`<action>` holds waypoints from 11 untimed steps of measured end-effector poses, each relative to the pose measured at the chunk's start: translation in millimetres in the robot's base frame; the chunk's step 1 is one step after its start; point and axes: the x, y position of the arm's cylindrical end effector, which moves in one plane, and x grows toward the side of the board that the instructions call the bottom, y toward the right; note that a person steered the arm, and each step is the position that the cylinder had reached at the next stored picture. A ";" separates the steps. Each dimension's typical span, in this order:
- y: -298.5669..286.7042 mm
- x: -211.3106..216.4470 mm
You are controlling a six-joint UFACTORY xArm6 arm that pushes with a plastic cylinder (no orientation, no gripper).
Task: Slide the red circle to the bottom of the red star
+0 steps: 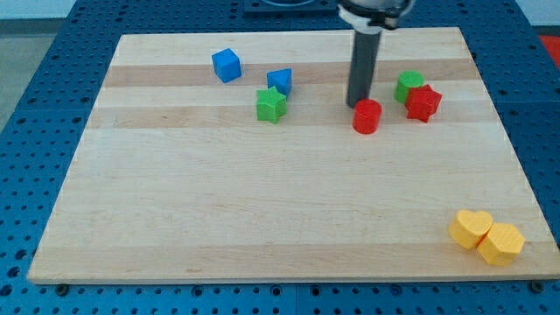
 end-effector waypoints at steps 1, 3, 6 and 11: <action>34.2 1.5; 24.4 -19.6; -23.2 3.6; 39.6 24.6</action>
